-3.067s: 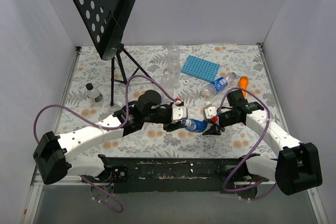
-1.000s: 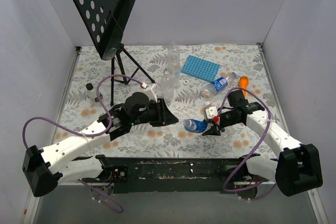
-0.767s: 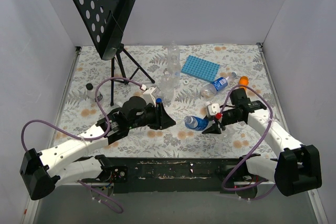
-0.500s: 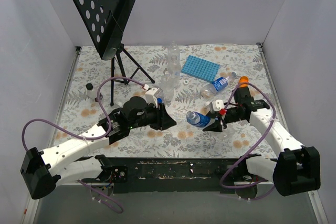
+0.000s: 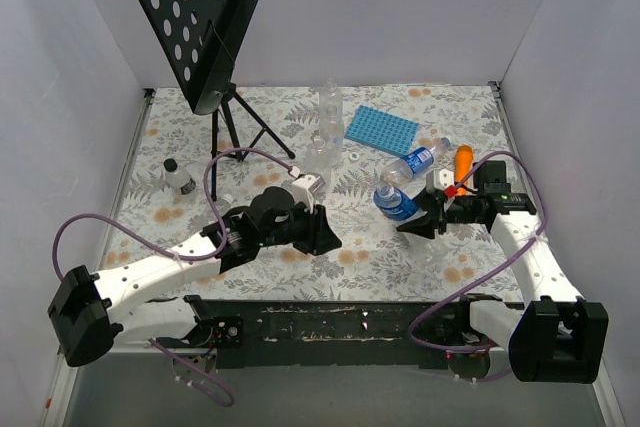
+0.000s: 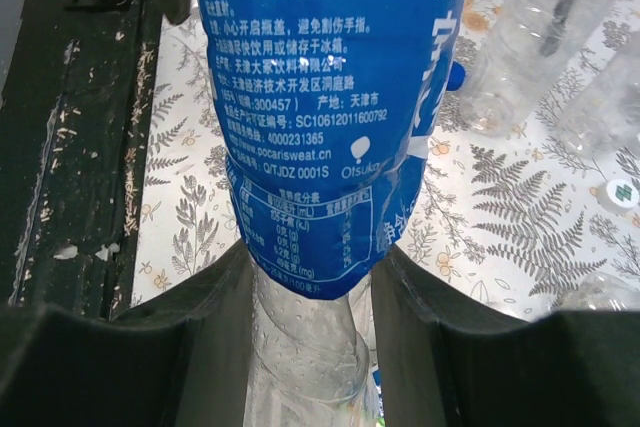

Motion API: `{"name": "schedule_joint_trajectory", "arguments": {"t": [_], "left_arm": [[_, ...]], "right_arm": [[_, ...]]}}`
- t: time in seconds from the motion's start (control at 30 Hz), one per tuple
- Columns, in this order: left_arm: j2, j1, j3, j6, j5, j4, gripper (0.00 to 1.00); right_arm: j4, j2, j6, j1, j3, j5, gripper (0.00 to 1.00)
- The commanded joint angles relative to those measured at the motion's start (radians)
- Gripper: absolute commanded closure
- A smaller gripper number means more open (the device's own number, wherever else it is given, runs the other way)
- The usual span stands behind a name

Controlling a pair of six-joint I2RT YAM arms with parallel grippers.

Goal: Unscrew the bottle caps
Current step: Place the bottle cap at the center of the board.

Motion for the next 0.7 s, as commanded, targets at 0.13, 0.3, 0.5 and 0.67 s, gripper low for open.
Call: {"name": "schedule_joint_trajectory", "arguments": {"t": [0.13, 0.3, 0.5, 0.67], "left_arm": [[0.058, -0.053, 0.078, 0.067, -0.042, 0.015, 1.00], [0.121, -0.078, 0.122, 0.104, -0.069, 0.017, 1.00], [0.206, -0.089, 0.206, 0.142, -0.083, 0.044, 1.00], [0.306, -0.089, 0.300, 0.202, -0.123, 0.034, 1.00]], "right_arm": [[0.119, -0.036, 0.150, -0.111, 0.025, -0.087, 0.83], [0.227, -0.065, 0.275, -0.169, 0.003, -0.068, 0.83], [0.439, -0.088, 0.499, -0.215, -0.021, 0.013, 0.83], [0.588, -0.075, 0.651, -0.221, -0.009, 0.114, 0.83]]}}
